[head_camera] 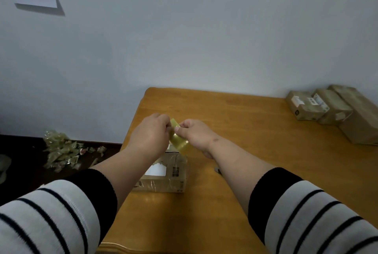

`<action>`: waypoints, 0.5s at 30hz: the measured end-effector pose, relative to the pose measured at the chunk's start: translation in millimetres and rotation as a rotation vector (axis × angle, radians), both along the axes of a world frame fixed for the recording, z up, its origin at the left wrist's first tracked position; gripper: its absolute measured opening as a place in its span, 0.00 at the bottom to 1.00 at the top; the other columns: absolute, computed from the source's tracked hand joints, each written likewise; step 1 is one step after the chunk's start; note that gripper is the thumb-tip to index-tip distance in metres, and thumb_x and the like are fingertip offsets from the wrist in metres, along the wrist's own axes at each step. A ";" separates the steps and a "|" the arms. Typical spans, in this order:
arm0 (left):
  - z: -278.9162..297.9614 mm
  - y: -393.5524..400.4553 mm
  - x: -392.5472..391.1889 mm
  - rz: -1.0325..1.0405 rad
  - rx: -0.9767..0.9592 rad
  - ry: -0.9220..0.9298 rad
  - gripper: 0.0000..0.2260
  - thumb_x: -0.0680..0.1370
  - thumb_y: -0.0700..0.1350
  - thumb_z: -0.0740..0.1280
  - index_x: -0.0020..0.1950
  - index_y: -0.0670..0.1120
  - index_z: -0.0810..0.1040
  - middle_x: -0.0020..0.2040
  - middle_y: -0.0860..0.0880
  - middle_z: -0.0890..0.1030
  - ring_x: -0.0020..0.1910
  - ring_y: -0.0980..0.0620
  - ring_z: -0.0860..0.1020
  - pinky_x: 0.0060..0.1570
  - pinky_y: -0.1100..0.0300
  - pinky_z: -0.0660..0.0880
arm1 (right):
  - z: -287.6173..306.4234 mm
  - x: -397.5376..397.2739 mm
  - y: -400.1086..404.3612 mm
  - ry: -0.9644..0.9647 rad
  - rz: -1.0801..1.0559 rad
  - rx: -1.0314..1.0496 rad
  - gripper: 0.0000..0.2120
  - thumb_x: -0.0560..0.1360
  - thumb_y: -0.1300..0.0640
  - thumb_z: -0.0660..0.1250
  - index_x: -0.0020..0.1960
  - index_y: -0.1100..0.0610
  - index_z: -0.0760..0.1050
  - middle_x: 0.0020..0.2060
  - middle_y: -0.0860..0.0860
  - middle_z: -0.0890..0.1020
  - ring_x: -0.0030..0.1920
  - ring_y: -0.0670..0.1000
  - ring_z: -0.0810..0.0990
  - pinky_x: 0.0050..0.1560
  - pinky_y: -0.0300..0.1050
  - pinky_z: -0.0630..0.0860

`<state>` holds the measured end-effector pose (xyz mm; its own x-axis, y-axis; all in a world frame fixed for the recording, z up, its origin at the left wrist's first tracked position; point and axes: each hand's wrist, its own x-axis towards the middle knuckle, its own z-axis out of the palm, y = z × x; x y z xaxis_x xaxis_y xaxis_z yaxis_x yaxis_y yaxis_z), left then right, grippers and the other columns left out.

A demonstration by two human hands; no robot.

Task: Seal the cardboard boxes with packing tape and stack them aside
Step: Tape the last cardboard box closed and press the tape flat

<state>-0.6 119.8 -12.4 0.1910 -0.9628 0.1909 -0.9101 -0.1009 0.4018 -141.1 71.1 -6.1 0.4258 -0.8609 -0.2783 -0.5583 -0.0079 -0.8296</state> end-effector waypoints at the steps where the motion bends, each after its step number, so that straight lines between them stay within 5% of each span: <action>1: 0.8 -1.8 0.2 -0.003 0.005 -0.014 0.07 0.82 0.46 0.60 0.44 0.51 0.70 0.45 0.52 0.73 0.41 0.51 0.71 0.35 0.58 0.65 | 0.3 -0.9 -0.5 -0.014 0.005 0.012 0.12 0.78 0.54 0.67 0.58 0.59 0.77 0.53 0.56 0.82 0.48 0.51 0.78 0.47 0.45 0.72; 4: 2.4 -7.1 5.9 0.033 0.037 -0.039 0.06 0.82 0.44 0.58 0.45 0.50 0.69 0.43 0.53 0.70 0.37 0.52 0.70 0.33 0.57 0.64 | 1.1 -2.9 -1.0 -0.031 0.052 0.060 0.13 0.74 0.59 0.71 0.58 0.57 0.77 0.53 0.55 0.81 0.50 0.53 0.78 0.51 0.47 0.72; 8: 2.0 -10.3 25.4 0.136 0.109 0.003 0.06 0.82 0.43 0.58 0.45 0.48 0.69 0.39 0.52 0.70 0.37 0.51 0.71 0.35 0.56 0.64 | 3.4 -6.5 4.2 0.024 0.179 0.098 0.08 0.77 0.48 0.68 0.48 0.53 0.77 0.49 0.53 0.80 0.53 0.55 0.77 0.60 0.51 0.71; 13: -2.3 -3.9 43.0 0.202 0.184 0.139 0.06 0.82 0.43 0.59 0.45 0.45 0.71 0.43 0.45 0.77 0.42 0.45 0.76 0.41 0.54 0.72 | 8.4 5.7 7.1 0.118 0.242 -0.080 0.19 0.80 0.43 0.62 0.36 0.52 0.64 0.34 0.48 0.68 0.36 0.48 0.67 0.37 0.46 0.61; 15: -2.5 0.4 45.2 0.224 0.182 0.257 0.07 0.82 0.42 0.59 0.45 0.44 0.72 0.45 0.43 0.79 0.44 0.43 0.79 0.46 0.48 0.79 | 8.5 10.8 5.4 0.177 0.263 -0.135 0.21 0.79 0.41 0.62 0.35 0.52 0.62 0.33 0.48 0.67 0.35 0.49 0.66 0.36 0.46 0.60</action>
<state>44.6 120.1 -15.0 0.4203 -0.9054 -0.0607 -0.7290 -0.3767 0.5715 -130.3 76.6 2.4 0.5935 -0.7620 -0.2591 -0.6578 -0.2738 -0.7017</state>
